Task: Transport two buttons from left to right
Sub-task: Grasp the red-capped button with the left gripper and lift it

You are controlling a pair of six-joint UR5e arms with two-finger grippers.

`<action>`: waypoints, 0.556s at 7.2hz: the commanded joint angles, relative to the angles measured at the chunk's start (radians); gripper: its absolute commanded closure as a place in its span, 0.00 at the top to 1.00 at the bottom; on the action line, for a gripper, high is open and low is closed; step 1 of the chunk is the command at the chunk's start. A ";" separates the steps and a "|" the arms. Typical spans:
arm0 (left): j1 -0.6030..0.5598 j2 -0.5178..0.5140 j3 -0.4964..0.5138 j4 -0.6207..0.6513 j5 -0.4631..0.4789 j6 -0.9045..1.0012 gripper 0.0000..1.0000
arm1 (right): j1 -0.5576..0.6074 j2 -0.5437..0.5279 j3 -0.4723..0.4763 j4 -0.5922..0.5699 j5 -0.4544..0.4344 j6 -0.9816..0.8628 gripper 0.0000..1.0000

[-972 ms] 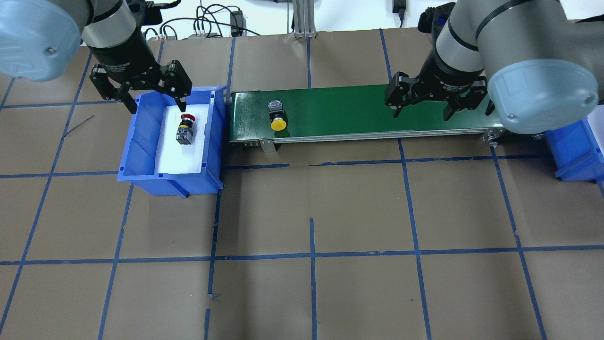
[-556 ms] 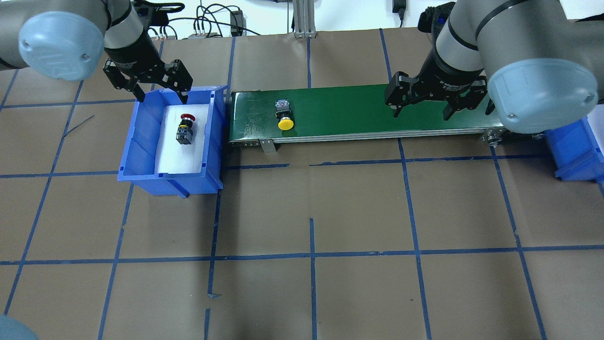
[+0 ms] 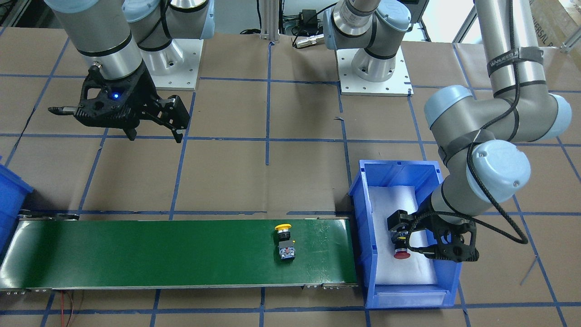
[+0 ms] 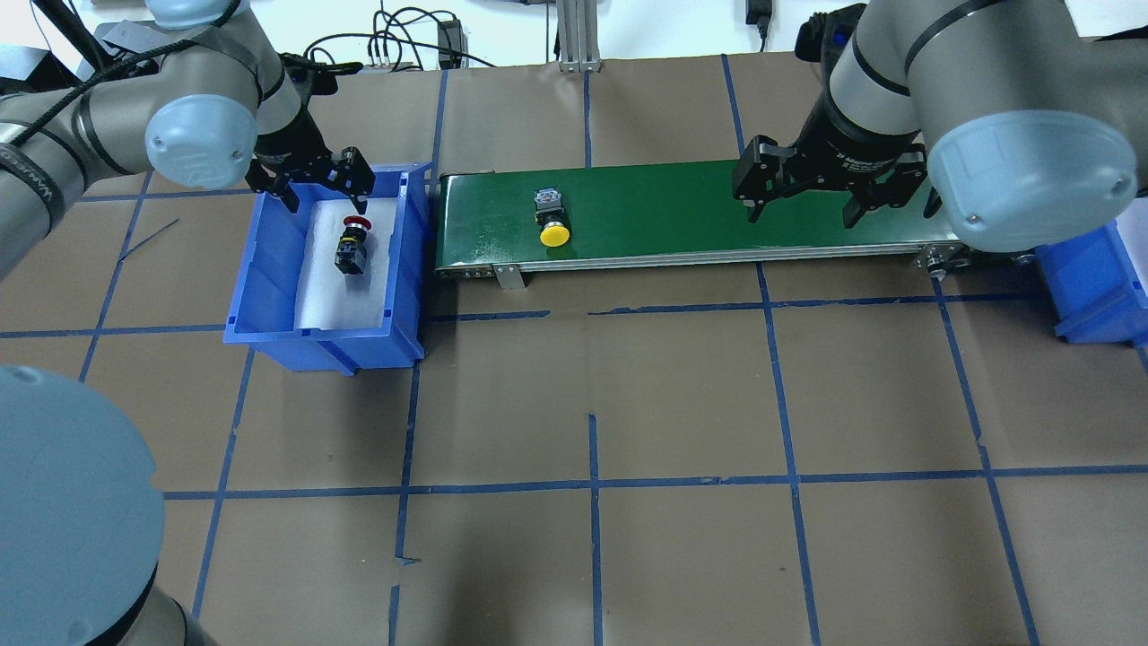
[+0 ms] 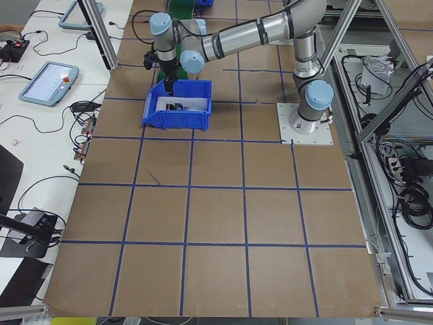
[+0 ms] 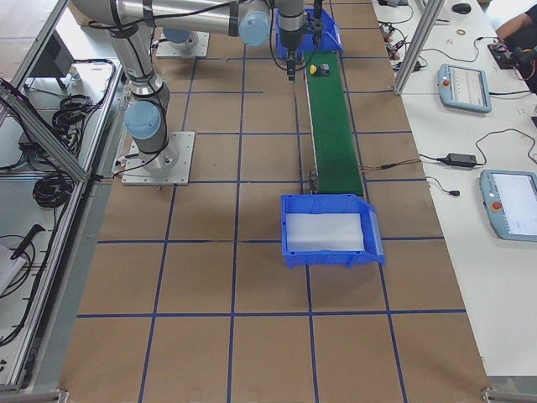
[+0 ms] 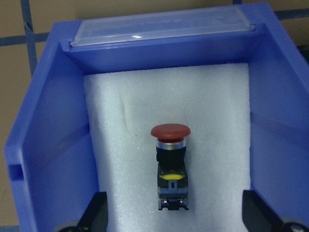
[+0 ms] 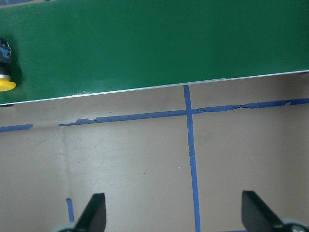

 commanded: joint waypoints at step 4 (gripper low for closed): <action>0.003 -0.049 -0.096 0.127 -0.039 0.001 0.92 | 0.000 0.000 0.005 -0.001 0.001 0.000 1.00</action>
